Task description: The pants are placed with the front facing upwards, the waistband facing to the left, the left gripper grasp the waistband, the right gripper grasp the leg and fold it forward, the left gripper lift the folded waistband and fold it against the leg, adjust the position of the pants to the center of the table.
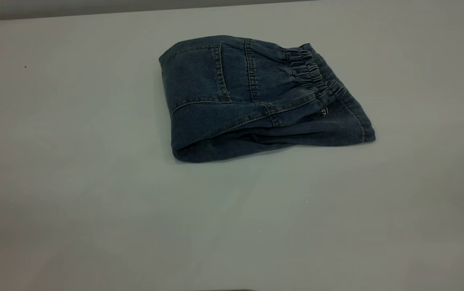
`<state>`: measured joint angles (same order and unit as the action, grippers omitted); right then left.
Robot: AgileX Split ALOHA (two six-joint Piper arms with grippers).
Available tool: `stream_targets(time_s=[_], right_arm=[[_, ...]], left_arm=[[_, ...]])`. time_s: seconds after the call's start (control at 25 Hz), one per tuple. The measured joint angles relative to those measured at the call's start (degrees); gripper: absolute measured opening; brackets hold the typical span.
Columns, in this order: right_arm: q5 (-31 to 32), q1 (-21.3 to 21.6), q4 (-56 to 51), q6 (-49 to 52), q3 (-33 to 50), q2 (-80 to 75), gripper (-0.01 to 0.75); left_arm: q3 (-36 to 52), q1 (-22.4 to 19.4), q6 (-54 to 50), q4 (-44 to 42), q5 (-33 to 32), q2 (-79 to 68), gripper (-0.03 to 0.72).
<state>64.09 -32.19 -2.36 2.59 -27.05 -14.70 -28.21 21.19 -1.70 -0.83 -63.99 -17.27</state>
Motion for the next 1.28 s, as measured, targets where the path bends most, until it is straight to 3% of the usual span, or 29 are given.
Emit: stream_targets(time_s=[0.52, 0.68, 0.8, 0.92, 1.08, 1.28], right_arm=[[0.00, 0.99, -0.04, 0.00, 0.01, 0.00, 0.416], [0.00, 10.69, -0.42, 0.00, 0.01, 0.00, 0.416], [0.00, 19.03, -0.37, 0.00, 0.01, 0.87, 0.416], [0.00, 24.67, -0.37, 0.00, 0.01, 4.28, 0.416], [0.32, 27.82, -0.37, 0.00, 0.01, 11.62, 0.416], [0.85, 28.07, -0.42, 0.00, 0.01, 15.06, 0.416]], left_arm=[[0.00, 0.00, -0.07, 0.00, 0.00, 0.00, 0.570], [0.00, -4.44, -0.01, 0.23, 0.14, 0.00, 0.570], [0.00, -11.30, 0.03, 0.23, 0.14, 0.00, 0.570], [0.00, -17.82, 0.03, 0.23, 0.14, 0.00, 0.570], [0.00, -22.51, 0.03, 0.23, 0.14, 0.00, 0.570], [0.00, -22.98, 0.03, 0.23, 0.14, 0.07, 0.570]])
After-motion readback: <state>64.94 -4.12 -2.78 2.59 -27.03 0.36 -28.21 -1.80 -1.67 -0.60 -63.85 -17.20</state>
